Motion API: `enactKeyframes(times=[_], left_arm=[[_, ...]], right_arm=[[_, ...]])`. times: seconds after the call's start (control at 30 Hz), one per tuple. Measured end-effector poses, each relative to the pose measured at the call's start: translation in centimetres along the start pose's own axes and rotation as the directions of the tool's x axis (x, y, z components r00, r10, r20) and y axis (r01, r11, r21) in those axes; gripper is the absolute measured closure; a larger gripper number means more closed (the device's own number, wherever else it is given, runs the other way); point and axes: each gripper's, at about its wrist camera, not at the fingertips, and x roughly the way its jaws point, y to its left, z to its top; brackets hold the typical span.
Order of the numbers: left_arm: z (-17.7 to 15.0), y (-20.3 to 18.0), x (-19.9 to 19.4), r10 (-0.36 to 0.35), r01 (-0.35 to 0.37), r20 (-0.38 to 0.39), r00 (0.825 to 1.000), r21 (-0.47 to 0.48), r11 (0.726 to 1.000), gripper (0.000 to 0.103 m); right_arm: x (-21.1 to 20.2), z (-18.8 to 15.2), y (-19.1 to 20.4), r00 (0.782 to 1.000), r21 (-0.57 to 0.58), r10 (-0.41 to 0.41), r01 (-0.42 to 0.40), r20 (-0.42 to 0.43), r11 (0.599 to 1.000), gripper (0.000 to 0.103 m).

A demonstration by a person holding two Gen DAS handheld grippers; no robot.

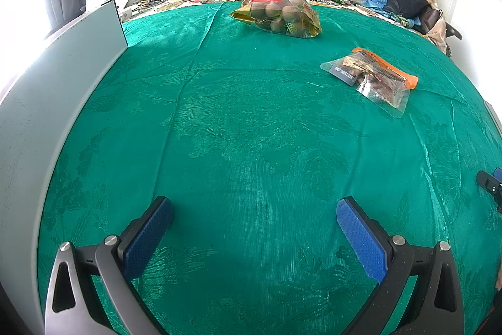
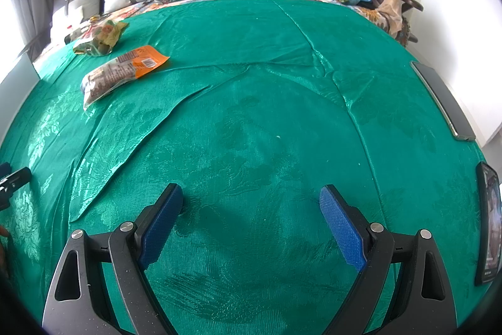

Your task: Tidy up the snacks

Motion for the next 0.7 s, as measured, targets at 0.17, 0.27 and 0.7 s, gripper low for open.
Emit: enactKeyframes(times=[0.17, 0.27, 0.7], left_arm=[[0.0, 0.0, 0.0, 0.0, 0.0, 0.0, 1.0, 0.0, 1.0, 0.0], [0.0, 0.0, 0.0, 0.0, 0.0, 0.0, 1.0, 0.0, 1.0, 0.0], [4.2, 1.0, 1.0, -0.044, 0.041, -0.144, 0.989, -0.026, 0.999, 0.0]], right_arm=[[0.0, 0.0, 0.0, 1.0, 0.0, 0.0, 0.0, 0.0, 1.0, 0.011], [0.0, 0.0, 0.0, 1.0, -0.001, 0.0, 0.0, 0.0, 1.0, 0.011], [-0.1, 0.0, 0.0, 1.0, -0.002, 0.0, 0.0, 0.0, 1.0, 0.011]])
